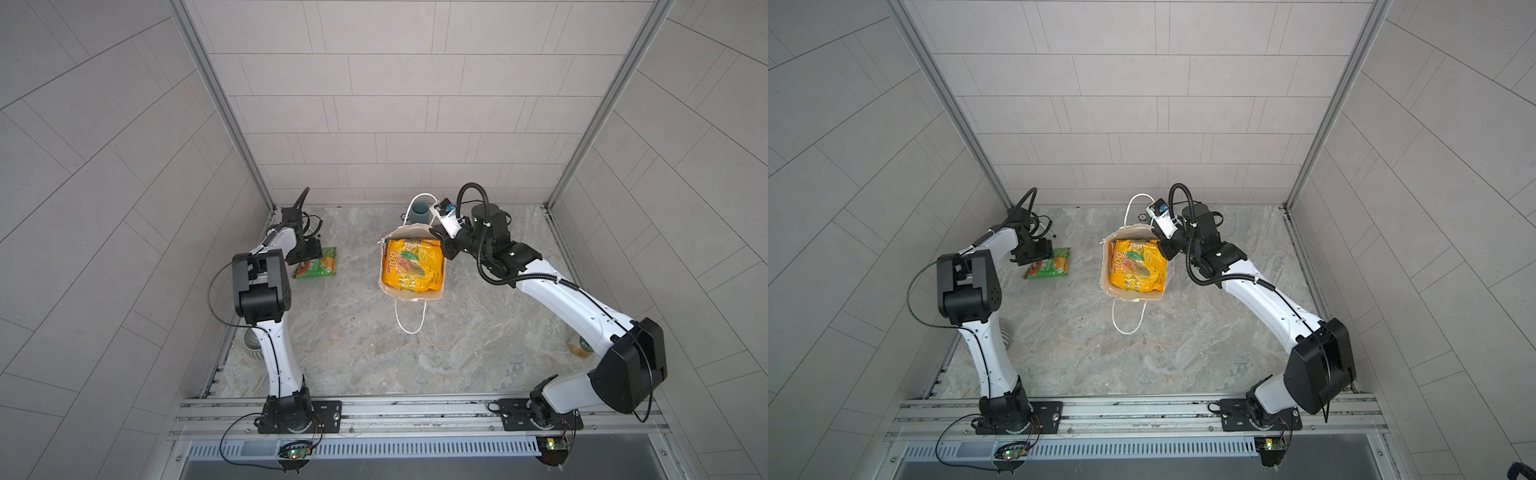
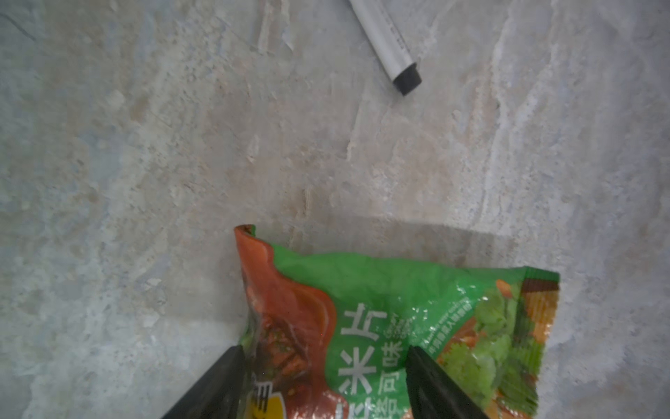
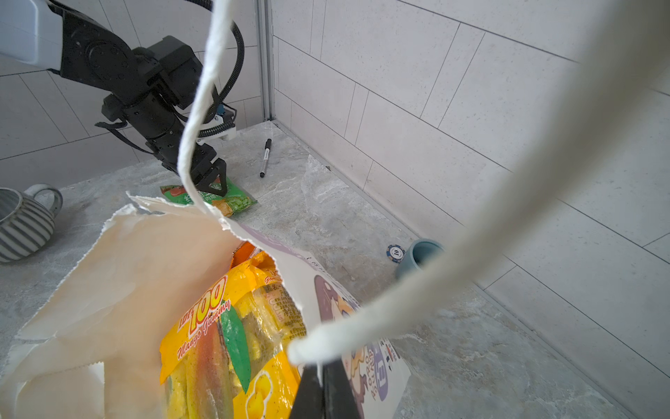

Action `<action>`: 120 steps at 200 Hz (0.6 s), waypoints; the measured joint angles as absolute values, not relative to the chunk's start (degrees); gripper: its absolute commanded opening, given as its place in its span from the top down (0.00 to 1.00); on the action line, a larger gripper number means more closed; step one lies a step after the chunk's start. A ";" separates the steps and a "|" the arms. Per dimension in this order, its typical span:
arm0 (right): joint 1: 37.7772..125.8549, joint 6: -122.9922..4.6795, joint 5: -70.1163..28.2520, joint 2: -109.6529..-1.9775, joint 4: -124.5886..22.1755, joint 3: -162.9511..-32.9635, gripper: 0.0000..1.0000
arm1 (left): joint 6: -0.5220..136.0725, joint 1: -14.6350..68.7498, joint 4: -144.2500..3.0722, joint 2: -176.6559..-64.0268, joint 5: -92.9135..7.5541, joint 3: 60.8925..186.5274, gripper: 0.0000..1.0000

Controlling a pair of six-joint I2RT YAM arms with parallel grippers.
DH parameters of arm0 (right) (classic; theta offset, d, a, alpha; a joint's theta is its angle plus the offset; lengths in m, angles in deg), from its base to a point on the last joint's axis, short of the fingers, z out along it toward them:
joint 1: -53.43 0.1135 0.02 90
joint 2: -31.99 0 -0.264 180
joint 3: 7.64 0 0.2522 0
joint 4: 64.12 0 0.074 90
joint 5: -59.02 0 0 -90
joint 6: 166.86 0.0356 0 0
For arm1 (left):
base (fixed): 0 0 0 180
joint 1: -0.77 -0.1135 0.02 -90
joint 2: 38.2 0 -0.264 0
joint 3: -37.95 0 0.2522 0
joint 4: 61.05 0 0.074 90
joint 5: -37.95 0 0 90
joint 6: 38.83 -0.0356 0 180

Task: Take the snacks out of the paper bag
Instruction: 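Open the left gripper to release the green packet on the table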

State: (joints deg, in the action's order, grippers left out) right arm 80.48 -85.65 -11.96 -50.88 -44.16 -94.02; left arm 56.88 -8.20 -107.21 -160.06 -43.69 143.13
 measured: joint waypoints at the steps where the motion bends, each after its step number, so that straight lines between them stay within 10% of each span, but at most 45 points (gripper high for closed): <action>1: 80.48 -85.65 -11.96 -50.88 -44.16 -94.02 1.00 | 56.86 -8.20 -107.23 -160.11 -43.71 143.19 0.26; 120: 80.48 -85.65 -12.00 -50.88 -44.16 -94.02 1.00 | 57.96 -3.96 -105.27 -146.36 -47.84 137.95 0.33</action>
